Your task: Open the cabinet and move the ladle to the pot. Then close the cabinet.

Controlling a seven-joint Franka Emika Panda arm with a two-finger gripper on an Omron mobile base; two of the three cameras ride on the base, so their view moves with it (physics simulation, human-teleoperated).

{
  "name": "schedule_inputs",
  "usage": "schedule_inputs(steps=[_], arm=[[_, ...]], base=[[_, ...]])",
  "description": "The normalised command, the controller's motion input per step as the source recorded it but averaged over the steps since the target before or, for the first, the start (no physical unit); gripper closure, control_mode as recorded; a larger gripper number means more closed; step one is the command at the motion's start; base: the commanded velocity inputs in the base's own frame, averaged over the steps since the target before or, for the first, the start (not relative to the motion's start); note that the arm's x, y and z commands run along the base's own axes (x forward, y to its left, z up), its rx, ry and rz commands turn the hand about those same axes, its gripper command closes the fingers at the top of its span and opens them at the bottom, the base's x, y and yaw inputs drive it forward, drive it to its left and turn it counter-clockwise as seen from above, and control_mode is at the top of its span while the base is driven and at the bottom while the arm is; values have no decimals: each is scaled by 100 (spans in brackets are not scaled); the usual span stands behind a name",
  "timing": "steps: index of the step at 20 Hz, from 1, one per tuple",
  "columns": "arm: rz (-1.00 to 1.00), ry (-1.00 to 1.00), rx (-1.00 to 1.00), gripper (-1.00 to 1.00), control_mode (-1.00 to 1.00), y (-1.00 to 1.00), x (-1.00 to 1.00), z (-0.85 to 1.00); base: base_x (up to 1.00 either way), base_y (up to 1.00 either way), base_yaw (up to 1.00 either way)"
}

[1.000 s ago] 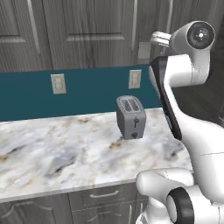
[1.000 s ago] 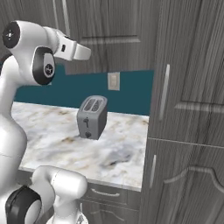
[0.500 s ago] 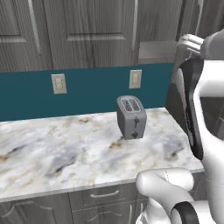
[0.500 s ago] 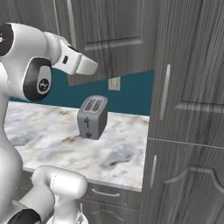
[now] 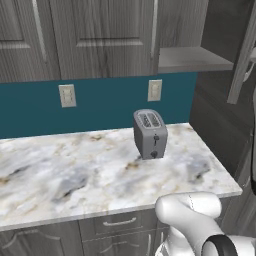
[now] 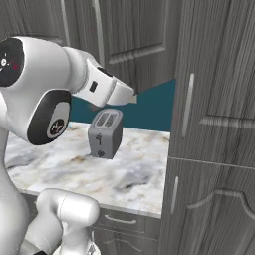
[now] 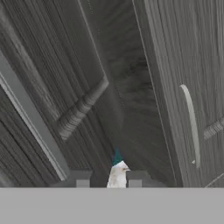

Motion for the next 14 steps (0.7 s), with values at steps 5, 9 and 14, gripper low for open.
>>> schedule_inputs(steps=[5,9,14], arm=[[0,-4,0,-100,-100,49,-88,0],[-2,-3,-6,-100,-100,91,-80,0],[-8,0,-6,-100,-100,81,8,0]], base=[[0,0,0],[0,0,0],[0,0,0]])
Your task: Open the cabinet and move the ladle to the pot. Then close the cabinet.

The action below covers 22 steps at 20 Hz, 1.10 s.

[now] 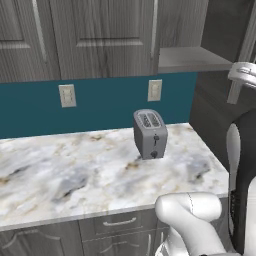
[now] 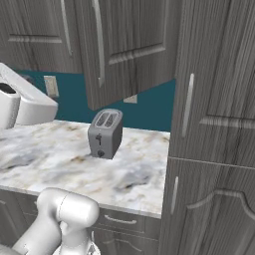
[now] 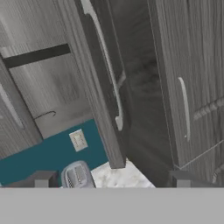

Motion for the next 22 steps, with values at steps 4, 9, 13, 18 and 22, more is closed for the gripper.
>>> schedule_inputs(steps=[4,9,13,18,22], arm=[[-8,2,-1,-100,-100,22,46,0],[-6,1,-1,-100,-100,0,51,-1],[-7,0,-7,-100,-100,3,34,-5],[-11,0,-8,-100,-100,9,20,-9],[-7,0,-4,-100,-100,8,29,-7]], base=[[0,0,0],[0,0,0],[0,0,0],[0,0,0],[0,0,0]])
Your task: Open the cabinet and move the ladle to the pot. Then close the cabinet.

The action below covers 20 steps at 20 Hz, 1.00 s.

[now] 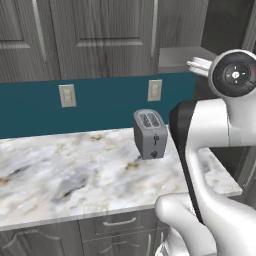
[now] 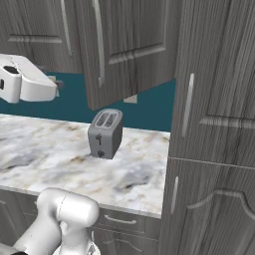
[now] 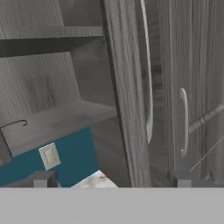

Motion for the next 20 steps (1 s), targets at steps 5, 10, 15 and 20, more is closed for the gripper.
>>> schedule_inputs(steps=[5,10,15,20], arm=[[-4,0,-1,-100,-100,17,27,-2],[-3,0,-1,-100,-100,19,26,0],[0,0,0,-100,-100,0,31,0],[0,0,0,-100,-100,0,44,0]], base=[[0,0,0],[0,0,0],[0,0,0],[0,0,0]])
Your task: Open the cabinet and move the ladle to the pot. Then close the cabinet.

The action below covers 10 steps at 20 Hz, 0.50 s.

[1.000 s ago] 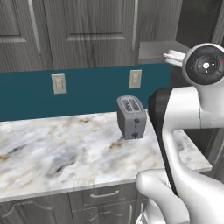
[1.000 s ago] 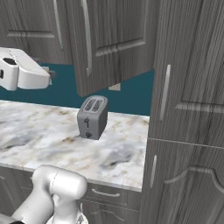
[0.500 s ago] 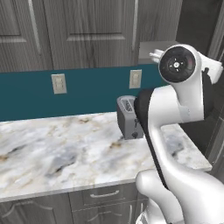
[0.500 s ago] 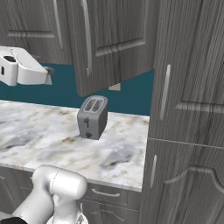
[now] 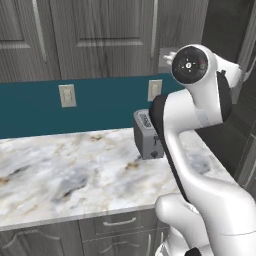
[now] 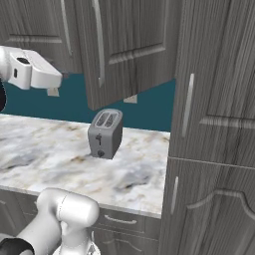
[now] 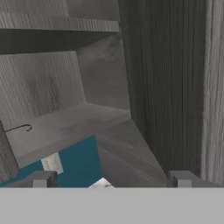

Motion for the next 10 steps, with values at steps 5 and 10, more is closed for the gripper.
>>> schedule_inputs(steps=[5,10], arm=[[0,0,0,-100,-100,-3,43,0],[0,0,0,-100,-100,-28,27,0]], base=[[0,0,0],[0,0,0]])
